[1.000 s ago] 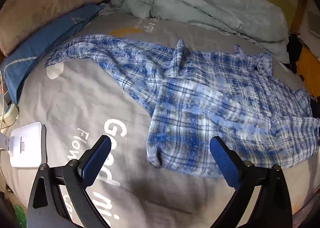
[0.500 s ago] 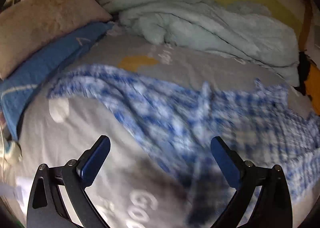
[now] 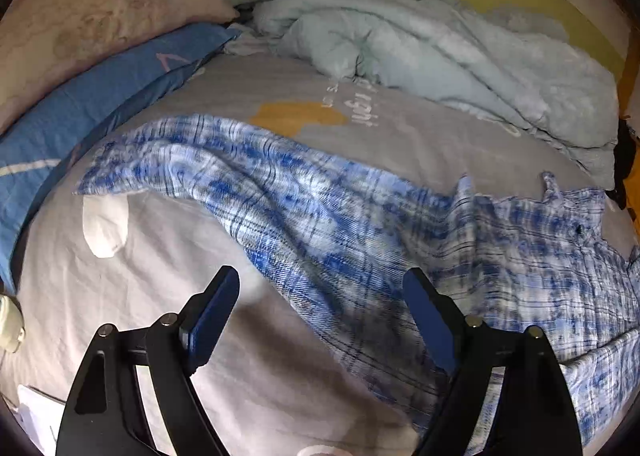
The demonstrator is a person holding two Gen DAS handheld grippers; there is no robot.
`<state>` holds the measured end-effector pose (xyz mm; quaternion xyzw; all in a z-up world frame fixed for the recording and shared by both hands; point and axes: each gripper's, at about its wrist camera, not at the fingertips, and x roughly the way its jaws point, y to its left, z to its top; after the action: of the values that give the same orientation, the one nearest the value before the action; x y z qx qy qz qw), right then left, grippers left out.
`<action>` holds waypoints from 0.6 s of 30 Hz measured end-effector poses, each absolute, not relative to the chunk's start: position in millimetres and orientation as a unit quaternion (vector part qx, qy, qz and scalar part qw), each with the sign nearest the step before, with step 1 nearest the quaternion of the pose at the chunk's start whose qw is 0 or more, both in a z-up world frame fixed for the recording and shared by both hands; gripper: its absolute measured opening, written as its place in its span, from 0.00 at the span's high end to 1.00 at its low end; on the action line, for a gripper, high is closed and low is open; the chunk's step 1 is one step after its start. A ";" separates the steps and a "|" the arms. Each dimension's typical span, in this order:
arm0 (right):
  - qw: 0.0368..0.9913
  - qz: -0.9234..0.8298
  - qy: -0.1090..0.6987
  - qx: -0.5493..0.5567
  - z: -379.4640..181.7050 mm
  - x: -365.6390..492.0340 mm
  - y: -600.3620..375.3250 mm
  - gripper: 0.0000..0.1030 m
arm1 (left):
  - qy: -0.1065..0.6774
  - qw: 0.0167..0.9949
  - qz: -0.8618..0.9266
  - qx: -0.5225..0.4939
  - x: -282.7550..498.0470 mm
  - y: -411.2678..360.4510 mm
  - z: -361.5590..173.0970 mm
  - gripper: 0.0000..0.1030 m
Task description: Fold large clothes
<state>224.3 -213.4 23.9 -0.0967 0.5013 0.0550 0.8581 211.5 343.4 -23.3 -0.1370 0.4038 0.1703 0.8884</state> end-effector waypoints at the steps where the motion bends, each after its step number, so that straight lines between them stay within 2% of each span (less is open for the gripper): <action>1: 0.858 0.056 0.501 -0.098 23.5 224.0 -212.3 0.21 | 0.405 0.888 0.170 -0.136 213.1 345.5 -27.3 0.23; 3: 0.856 0.058 0.502 -0.104 21.7 221.6 -211.2 0.21 | 0.407 0.886 0.177 -0.131 214.8 350.5 -35.2 0.37; 5: 0.855 0.058 0.505 -0.108 20.5 219.1 -212.1 0.21 | 0.411 0.883 0.177 -0.143 215.4 358.4 -42.7 0.61; 9: 0.857 0.053 0.503 -0.098 24.1 217.9 -218.4 0.21 | 0.406 0.874 0.154 -0.220 211.3 378.9 -58.4 0.67; 12: 0.859 0.050 0.502 -0.084 27.8 218.5 -223.7 0.21 | 0.411 0.868 0.146 -0.237 211.9 380.2 -65.5 0.75; 14: 0.860 0.049 0.502 -0.078 29.2 218.8 -225.5 0.21 | 0.413 0.867 0.141 -0.240 211.3 377.2 -65.0 0.98; 18: 0.862 0.045 0.498 -0.078 32.8 217.3 -227.3 0.21 | 0.352 0.897 0.137 -0.231 200.7 353.9 -21.1 0.98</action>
<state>217.3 -227.3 32.8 -0.0778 0.4981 0.0449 0.8625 200.7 353.9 -21.1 -0.2313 0.3518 0.1368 0.8967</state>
